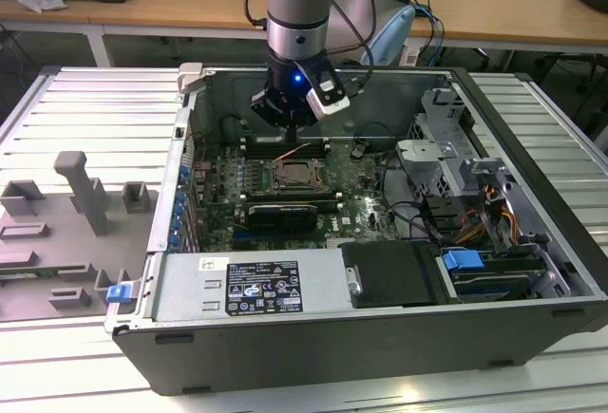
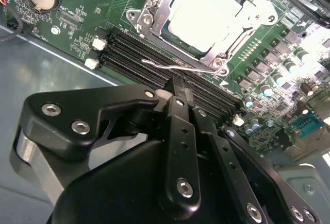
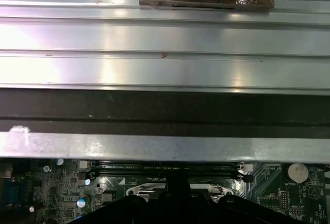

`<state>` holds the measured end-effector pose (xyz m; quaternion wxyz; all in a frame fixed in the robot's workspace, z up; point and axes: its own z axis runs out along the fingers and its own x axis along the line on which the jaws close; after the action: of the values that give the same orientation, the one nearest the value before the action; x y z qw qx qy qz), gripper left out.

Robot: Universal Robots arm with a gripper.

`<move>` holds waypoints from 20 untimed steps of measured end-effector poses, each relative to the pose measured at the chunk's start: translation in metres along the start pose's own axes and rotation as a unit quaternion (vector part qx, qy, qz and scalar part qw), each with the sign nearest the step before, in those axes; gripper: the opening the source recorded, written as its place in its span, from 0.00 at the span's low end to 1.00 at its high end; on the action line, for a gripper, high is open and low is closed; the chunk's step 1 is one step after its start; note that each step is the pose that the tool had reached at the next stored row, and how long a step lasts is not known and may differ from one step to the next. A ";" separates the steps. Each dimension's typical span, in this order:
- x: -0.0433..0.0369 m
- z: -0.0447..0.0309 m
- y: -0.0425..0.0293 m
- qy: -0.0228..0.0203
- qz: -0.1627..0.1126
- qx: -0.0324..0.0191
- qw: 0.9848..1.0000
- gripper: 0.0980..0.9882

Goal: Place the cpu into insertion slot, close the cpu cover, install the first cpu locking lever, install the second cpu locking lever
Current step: 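Install the first cpu locking lever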

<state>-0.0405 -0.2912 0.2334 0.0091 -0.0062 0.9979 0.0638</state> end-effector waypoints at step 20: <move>-0.0144 0.0142 -0.0017 0.001 -0.011 -0.001 1.000 0.01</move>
<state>-0.0259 -0.2909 0.2193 0.0084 -0.0176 0.9977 0.0642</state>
